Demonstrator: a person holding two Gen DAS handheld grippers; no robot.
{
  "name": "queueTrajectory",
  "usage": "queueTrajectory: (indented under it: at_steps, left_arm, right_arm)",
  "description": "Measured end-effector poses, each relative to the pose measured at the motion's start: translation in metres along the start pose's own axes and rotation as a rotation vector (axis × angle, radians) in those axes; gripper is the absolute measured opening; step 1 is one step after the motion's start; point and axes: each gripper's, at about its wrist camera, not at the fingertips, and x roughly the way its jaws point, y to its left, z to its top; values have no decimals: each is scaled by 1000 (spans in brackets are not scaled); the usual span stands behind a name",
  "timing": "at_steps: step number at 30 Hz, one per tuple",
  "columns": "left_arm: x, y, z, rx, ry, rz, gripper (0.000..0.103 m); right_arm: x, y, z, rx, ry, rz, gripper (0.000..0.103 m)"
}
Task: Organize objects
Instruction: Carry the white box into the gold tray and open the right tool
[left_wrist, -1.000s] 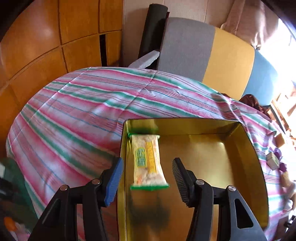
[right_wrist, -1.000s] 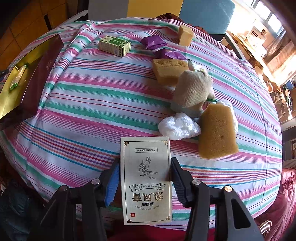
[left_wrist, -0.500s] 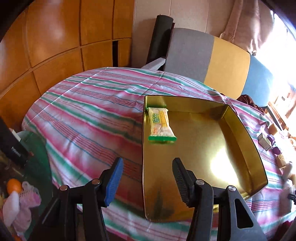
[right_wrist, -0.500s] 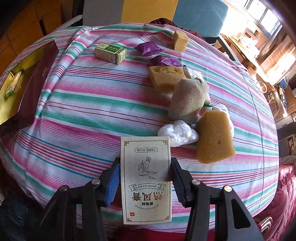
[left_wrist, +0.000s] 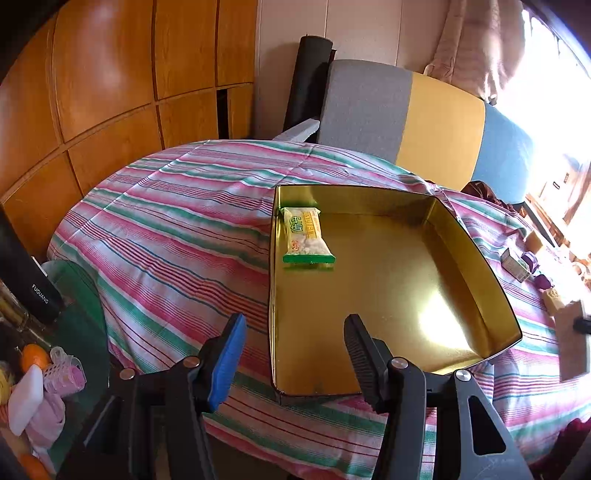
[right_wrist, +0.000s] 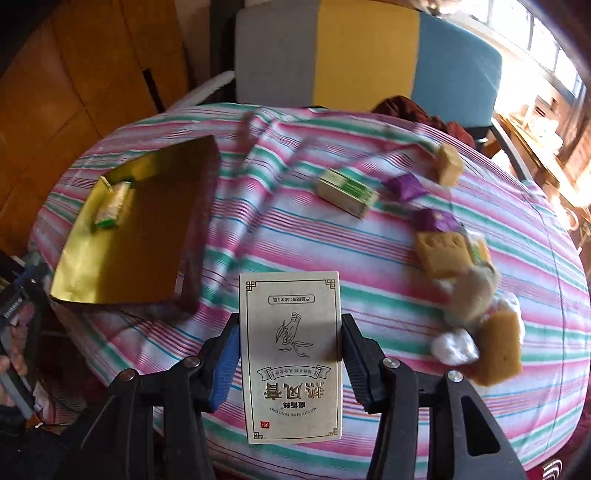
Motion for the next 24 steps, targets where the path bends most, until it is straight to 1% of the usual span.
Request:
queueTrajectory:
  at_steps: [5,6,9,12,15,17,18,20,21,22,24]
  left_arm:
    - [-3,11,-2,-23,1,7,56]
    - [-3,13,-4,-26,2,10,56]
    - [-4,23,-8,-49,7,18,56]
    - [-4,34,-11,-75,12,27,56]
    - [-1,43,-14,-95,19,31,56]
    - [1,49,-16,-110,28,32,56]
    - [2,52,-17,-117,31,34,56]
    - [4,57,-19,-130,38,37,56]
    - [4,59,-20,-136,41,37,56]
    - [5,61,-21,-141,43,39,57]
    - [6,66,-23,-151,47,44,57]
  right_arm:
    - [19,82,49,-85,-12,133,52]
    - [27,98,58,-97,-2,147,52]
    - [59,143,81,-121,36,153,52]
    - [98,178,93,-114,106,170,52]
    - [131,203,98,-66,188,213,52]
    - [148,215,100,-15,222,220,52]
    - [155,219,102,14,232,243,52]
    - [165,223,105,80,255,338,55]
    - [166,222,105,116,261,372,56]
    - [165,221,105,126,251,378,58]
    - [161,222,102,100,234,359,59]
